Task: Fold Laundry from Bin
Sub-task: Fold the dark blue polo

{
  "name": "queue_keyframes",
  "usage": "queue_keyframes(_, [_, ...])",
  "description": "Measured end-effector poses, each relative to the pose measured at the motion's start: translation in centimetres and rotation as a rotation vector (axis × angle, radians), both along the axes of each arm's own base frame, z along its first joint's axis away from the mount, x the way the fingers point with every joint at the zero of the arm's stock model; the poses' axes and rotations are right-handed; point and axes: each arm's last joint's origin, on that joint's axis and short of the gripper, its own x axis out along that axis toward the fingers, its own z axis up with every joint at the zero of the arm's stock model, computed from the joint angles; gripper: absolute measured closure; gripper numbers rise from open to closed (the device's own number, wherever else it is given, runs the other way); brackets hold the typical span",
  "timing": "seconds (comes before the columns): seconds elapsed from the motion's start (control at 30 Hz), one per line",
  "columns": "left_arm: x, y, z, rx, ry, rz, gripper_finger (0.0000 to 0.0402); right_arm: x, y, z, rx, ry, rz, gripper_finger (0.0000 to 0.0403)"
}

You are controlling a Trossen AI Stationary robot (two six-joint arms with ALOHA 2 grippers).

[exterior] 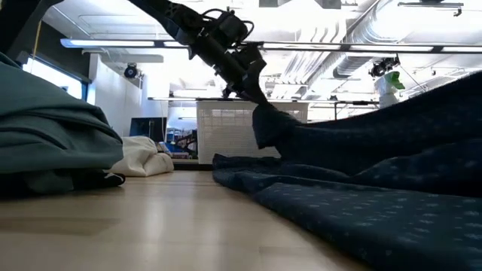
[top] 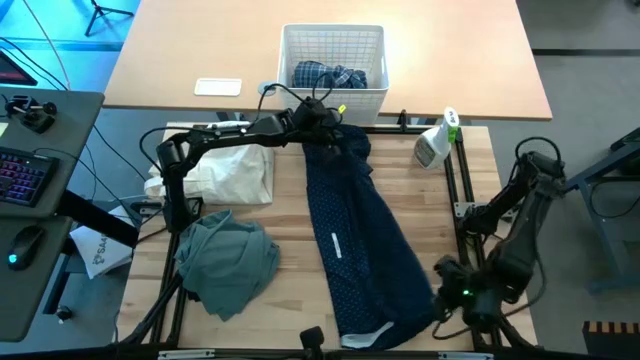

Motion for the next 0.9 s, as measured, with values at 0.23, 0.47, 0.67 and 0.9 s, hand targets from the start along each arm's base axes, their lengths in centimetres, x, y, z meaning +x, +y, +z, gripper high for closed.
queue_keyframes(0.23, [-0.8,1.2,-0.9,0.033,0.090,0.037,0.0401,5.1,0.7,-3.0,-0.012,-0.219,0.156,0.0402])
queue_keyframes(0.47, [-1.6,1.6,-1.7,0.019,0.189,0.028,0.0401,9.0,1.4,-9.0,-0.005,-0.237,0.190,0.0402])
queue_keyframes(0.67, [-2.1,1.3,-3.5,0.002,0.244,0.018,0.0401,11.1,2.5,-11.4,0.005,-0.300,0.204,0.0398])
queue_keyframes(0.9, [-2.3,1.2,-4.0,-0.012,0.271,0.017,0.0401,11.5,2.6,-9.9,0.081,-0.372,0.202,0.0284])
